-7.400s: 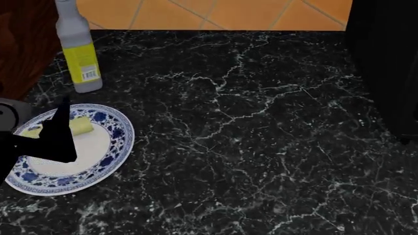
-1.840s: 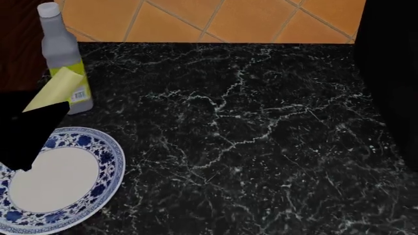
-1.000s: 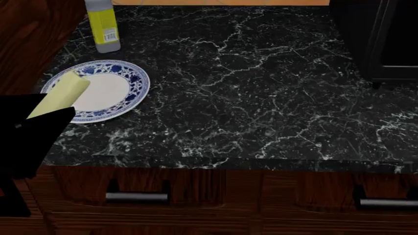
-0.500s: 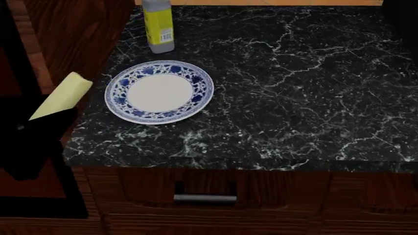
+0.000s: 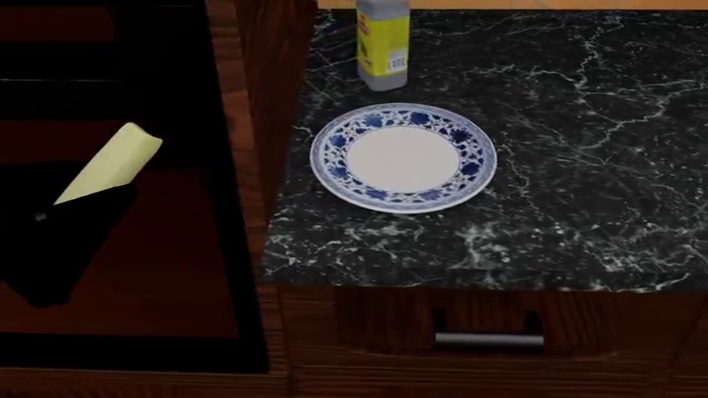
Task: Pick the butter stick from the counter and place it in the microwave.
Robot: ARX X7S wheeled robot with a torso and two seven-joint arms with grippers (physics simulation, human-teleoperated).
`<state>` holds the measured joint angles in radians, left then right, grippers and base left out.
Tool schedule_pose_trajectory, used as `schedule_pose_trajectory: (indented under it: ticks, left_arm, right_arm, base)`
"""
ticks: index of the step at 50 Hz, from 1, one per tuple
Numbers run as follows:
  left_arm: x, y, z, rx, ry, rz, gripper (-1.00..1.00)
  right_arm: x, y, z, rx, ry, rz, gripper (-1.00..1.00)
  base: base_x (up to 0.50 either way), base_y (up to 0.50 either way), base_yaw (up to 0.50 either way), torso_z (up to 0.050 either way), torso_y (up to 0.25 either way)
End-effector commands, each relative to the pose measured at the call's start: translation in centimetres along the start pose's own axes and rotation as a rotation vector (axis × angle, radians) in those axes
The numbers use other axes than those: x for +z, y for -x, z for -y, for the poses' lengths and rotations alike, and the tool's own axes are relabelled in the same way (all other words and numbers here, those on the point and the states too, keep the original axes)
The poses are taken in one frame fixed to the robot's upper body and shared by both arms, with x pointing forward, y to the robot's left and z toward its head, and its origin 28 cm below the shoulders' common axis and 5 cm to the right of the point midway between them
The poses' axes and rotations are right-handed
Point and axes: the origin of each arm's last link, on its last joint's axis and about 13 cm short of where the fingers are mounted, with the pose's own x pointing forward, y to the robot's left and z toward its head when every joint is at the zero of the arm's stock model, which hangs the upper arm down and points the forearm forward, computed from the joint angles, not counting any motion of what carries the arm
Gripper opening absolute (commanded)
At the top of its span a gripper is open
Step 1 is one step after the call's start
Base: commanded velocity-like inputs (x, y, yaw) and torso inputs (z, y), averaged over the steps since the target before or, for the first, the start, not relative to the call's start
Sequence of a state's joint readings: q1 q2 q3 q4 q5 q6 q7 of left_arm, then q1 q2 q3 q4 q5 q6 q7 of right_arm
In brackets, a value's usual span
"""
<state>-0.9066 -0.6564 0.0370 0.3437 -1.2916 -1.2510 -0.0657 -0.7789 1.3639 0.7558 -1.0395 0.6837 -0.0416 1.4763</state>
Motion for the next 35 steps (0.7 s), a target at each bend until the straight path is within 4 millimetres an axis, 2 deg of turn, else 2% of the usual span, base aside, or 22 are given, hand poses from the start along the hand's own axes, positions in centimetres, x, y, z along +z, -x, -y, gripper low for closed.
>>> schedule_pose_trajectory:
  ticks: [1,35]
  left_arm:
    - [0.39,-0.16,0.03,-0.042,0.025,0.044,-1.00]
    - [0.13,-0.28,0.02,-0.043,0.016,0.044,-1.00]
  right_arm:
    - [0.29,-0.24,0.03,0.010,-0.001,0.028,1.00]
    - [0.22,-0.12,0.10,0.007,-0.001,0.027,1.00]
  base:
    - [0.00,0.50,0.00,0.000,0.000]
    - [0.00,0.50,0.00,0.000,0.000]
